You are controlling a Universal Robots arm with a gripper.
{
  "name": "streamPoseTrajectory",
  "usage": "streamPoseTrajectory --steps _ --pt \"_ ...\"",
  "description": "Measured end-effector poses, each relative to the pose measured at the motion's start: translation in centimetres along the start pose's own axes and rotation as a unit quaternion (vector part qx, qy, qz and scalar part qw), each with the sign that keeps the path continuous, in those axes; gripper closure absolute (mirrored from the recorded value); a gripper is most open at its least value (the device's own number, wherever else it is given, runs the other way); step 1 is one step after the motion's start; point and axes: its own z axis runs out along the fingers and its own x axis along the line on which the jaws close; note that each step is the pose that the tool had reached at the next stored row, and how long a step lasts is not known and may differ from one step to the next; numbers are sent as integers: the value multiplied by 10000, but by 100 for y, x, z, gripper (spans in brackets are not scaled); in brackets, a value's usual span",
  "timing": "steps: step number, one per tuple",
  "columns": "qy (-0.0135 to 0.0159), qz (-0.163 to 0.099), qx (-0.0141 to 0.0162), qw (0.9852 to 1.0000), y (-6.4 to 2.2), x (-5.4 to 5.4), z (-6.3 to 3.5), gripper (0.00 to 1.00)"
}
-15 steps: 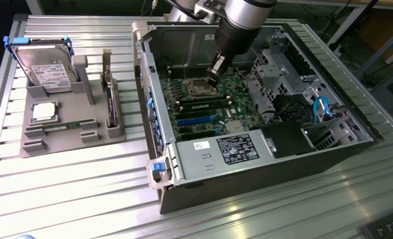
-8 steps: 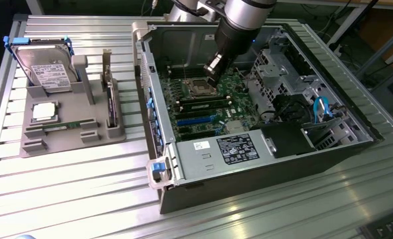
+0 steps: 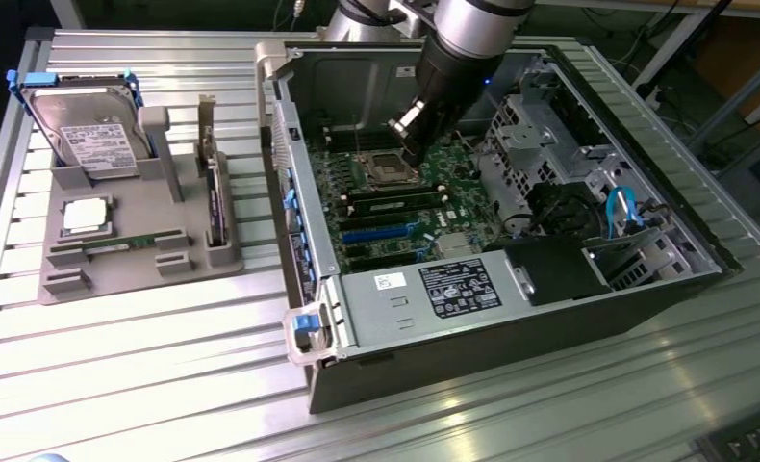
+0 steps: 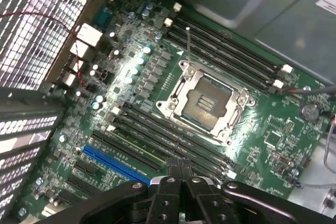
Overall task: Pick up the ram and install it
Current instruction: 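Press down the ram until it locks into place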
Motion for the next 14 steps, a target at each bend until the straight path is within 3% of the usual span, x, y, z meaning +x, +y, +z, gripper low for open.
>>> streamPoseTrajectory --steps 6,10,14 --pt "-37 524 3 9986 0 0 0 89" --pt "-74 1042 8 9945 0 0 0 89" --pt "-92 1332 16 9910 0 0 1 89"
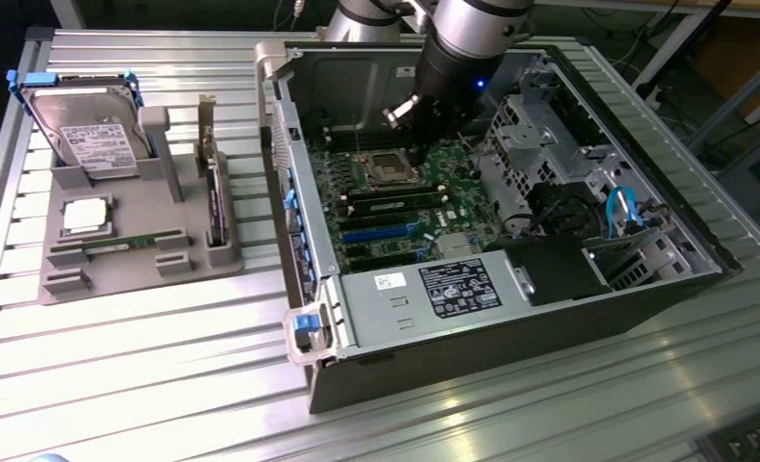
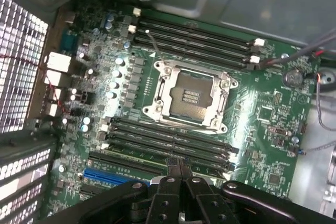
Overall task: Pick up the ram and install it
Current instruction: 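Press down the ram until it locks into place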
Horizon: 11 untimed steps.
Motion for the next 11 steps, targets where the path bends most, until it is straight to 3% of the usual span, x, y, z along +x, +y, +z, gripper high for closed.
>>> streamPoseTrajectory --steps 4,7,11 --pt "-19 311 10 9995 0 0 -1 89" --pt "-45 737 33 9973 0 0 -1 89" --pt "-59 995 56 9950 0 -1 -1 89"
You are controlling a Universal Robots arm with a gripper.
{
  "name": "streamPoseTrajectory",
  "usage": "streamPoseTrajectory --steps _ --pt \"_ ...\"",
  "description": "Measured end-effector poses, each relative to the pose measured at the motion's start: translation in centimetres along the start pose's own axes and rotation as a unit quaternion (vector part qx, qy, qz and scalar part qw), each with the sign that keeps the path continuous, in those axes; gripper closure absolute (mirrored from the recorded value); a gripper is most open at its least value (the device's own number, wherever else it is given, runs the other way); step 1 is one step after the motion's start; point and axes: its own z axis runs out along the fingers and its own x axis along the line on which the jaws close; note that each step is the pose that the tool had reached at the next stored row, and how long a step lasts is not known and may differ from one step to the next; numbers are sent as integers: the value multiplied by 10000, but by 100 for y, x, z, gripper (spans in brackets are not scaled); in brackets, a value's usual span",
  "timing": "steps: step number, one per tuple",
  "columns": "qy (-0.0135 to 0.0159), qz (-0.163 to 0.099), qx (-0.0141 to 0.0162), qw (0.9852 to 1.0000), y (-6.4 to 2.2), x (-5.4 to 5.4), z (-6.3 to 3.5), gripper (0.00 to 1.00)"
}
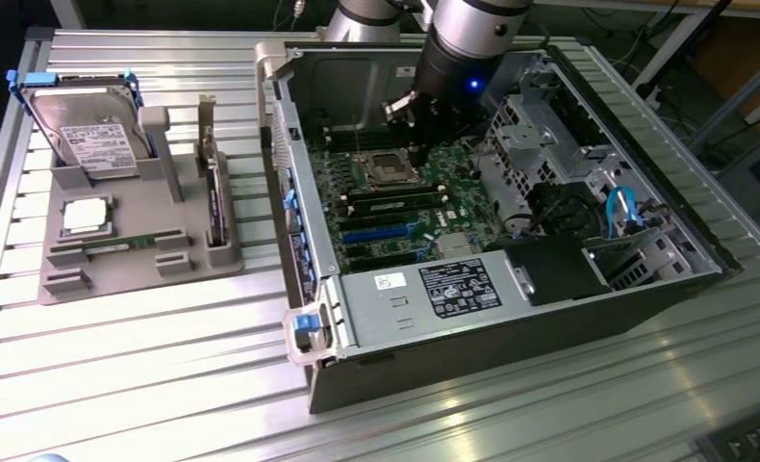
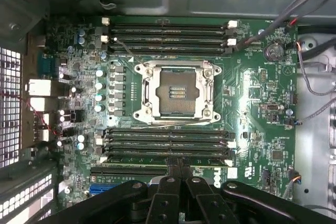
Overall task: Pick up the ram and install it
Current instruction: 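Press down the ram until it locks into place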
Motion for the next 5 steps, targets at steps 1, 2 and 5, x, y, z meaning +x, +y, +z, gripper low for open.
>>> streamPoseTrajectory --steps 1,2,5 --pt "0 1 0 10000 0 0 0 89" --pt "0 1 0 10000 0 0 0 89" --pt "0 1 0 10000 0 0 0 89"
